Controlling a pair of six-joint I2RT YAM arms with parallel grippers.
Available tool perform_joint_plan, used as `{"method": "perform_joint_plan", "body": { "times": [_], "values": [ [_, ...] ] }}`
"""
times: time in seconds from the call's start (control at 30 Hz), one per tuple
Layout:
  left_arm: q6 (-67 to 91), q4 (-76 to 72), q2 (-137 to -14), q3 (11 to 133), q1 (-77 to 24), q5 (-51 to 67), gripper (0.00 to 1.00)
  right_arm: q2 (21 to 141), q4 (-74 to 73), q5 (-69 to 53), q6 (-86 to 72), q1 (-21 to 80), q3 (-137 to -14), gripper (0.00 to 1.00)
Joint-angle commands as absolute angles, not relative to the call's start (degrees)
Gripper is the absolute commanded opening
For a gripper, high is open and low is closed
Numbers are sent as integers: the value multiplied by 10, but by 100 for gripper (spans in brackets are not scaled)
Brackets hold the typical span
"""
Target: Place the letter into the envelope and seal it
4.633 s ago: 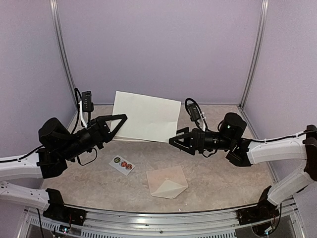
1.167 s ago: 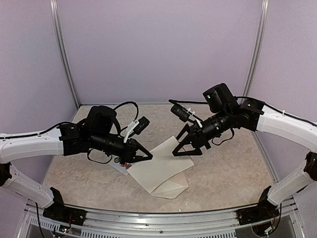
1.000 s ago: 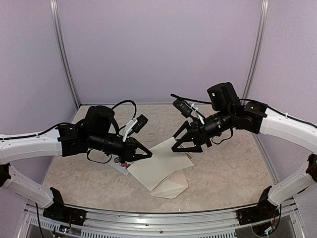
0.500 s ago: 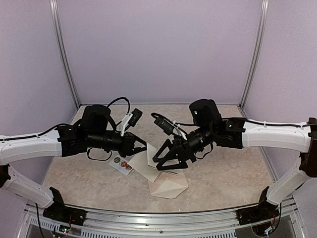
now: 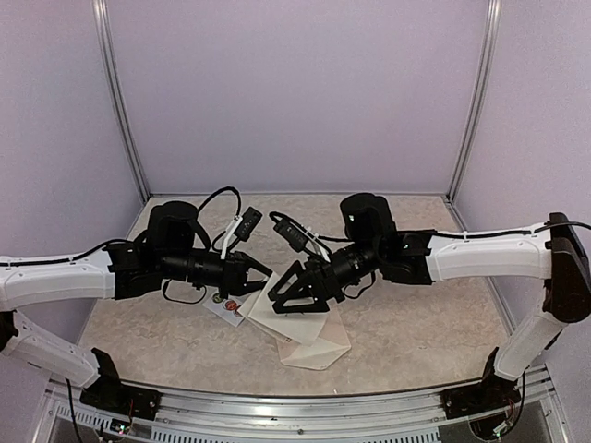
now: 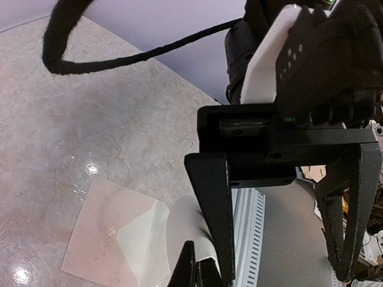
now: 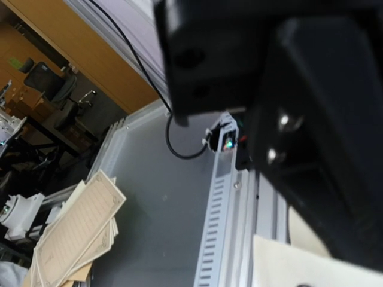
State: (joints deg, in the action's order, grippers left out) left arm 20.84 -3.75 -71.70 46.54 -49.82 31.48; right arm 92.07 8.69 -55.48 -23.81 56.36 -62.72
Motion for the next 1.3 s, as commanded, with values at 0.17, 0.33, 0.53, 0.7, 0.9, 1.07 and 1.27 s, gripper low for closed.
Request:
{"method": "perform_joint_plan", "body": {
  "times": [0.17, 0.33, 0.53, 0.7, 0.9, 1.07, 1.27],
  "values": [
    [230, -106, -688, 447, -491, 371, 0, 935, 151, -571, -262, 567, -623, 67],
    [239, -124, -688, 443, -491, 383, 0, 929, 186, -574, -275, 567, -620, 66],
    [195, -76, -690, 450, -487, 396, 0, 901, 160, -566, -259, 560, -622, 64],
    [161, -32, -680, 458, -487, 414, 0, 837, 142, -533, -247, 519, -601, 62],
    [153, -23, -662, 466, -493, 417, 0, 803, 149, -535, -258, 462, -565, 55],
    [142, -17, -661, 476, -508, 425, 0, 806, 161, -541, -270, 444, -544, 53],
    [134, -11, -664, 484, -516, 422, 0, 812, 170, -553, -283, 442, -541, 53]
  ]
}}
